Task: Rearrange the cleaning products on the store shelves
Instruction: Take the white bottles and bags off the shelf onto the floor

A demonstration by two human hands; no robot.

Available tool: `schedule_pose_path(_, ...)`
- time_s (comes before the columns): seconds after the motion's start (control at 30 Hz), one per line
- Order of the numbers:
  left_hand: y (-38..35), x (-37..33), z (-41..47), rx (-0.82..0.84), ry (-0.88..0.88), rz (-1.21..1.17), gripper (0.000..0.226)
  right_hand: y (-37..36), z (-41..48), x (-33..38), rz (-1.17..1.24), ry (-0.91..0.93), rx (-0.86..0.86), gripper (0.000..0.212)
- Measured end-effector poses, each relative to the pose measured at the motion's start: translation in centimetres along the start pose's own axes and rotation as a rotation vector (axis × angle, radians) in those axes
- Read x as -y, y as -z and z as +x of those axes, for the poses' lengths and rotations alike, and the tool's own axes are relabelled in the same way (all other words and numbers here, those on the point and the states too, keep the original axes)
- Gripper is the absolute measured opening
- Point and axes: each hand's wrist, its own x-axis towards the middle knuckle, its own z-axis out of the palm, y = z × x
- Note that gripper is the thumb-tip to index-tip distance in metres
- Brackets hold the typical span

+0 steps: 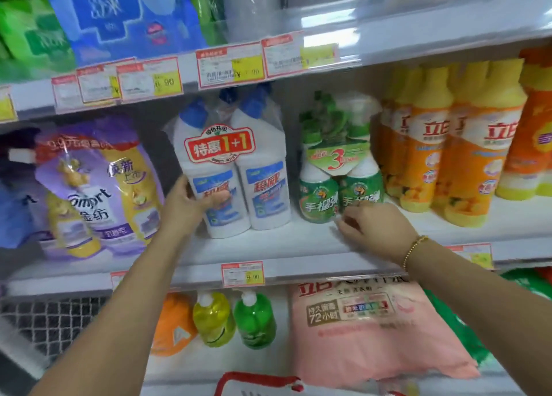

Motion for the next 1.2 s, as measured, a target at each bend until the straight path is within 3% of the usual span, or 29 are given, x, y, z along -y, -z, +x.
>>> schedule_pose_path(0.13,-1.4,0.4,3.8,0.084,0.089,-0.079,0.047,-1.6,0.3,-0.5,-0.035,0.097,-0.16,0.037)
schedule_pose_path(0.27,-2.2,1.0,7.1,0.215,0.098,-0.133,0.055,-2.6,0.2,-0.5,-0.06,0.131,-0.268,0.039)
schedule_pose_path(0.37,-2.6,1.9,9.3,0.21,0.108,-0.143,0.06,-2.8,0.2,-0.5,-0.052,0.156,-0.317,0.038)
schedule_pose_path(0.57,-4.3,3.1,11.7,0.107,0.074,-0.13,0.048,-2.6,0.0,-0.5,-0.055,0.172,-0.321,0.036)
schedule_pose_path(0.9,-4.8,4.2,12.4,0.213,0.02,-0.208,0.065,-2.7,0.1,-0.6,-0.051,0.172,-0.333,0.036)
schedule_pose_path(1.2,-4.7,4.3,12.5,0.231,0.028,-0.201,0.062,-2.8,0.1,-0.5,-0.077,0.173,-0.343,0.036)
